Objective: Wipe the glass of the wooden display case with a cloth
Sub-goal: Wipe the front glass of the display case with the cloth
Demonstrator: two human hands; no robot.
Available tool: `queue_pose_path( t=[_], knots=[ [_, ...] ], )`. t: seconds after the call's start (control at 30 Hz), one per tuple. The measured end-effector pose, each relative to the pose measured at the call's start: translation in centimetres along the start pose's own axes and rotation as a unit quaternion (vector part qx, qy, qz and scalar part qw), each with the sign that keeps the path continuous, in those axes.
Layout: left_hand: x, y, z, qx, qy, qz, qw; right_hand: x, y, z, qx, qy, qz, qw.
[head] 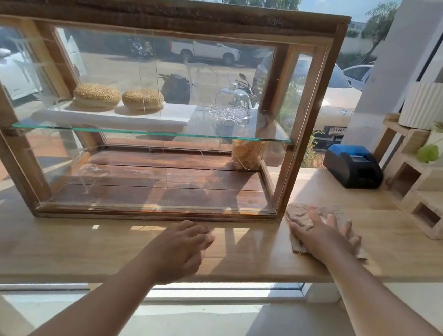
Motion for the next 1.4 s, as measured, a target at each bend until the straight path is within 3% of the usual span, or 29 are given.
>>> queue_pose_path(
  t=[0.17, 0.4, 0.73, 0.93, 1.03, 1.2, 1.3, 1.4],
  knots=[
    [0.0, 0.1, 0.0, 0.013, -0.006, 0.004, 1.0, -0.6, 0.2, 0.1, -0.023, -0.004, -0.038, 0.999],
    [-0.2, 0.2, -0.1, 0.012, -0.005, -0.008, 1.0, -0.7, 0.8, -0.1, -0.003, 0.028, -0.156, 0.987],
    [0.4, 0.1, -0.8, -0.01, 0.027, -0.019, 0.999, -0.7, -0.9, -0.6, 0.037, 0.104, -0.217, 0.97],
    [1.2, 0.2, -1.2, -0.058, 0.083, -0.069, 0.993, -0.4, -2.9, -0.7, 0.057, 0.095, -0.193, 0.975],
    [3.8, 1.1, -1.7, -0.097, 0.15, -0.105, 0.978, -0.4, -3.9, -0.7, 0.076, 0.075, -0.18, 0.978],
    [12.3, 4.2, -1.5, -0.12, 0.225, -0.237, 0.938, 0.3, -6.0, -0.3, 0.107, 0.11, -0.191, 0.97],
    [18.5, 6.1, -1.5, -0.136, 0.28, -0.302, 0.901, 2.2, -6.7, 0.1, 0.12, 0.196, -0.249, 0.941],
    [24.3, 7.5, -1.4, -0.132, 0.347, -0.353, 0.859, 5.8, -7.4, 1.1, 0.153, 0.274, -0.341, 0.886]
  ],
)
Point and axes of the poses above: each hand's wrist, its own y-axis towards the middle knuckle, its own x-axis out of the back of the hand, z = x × y, the point moved 2 cm from there along y, towards the middle knuckle, and after that the axes turned 11 degrees about -x, right-handed, at the moved point
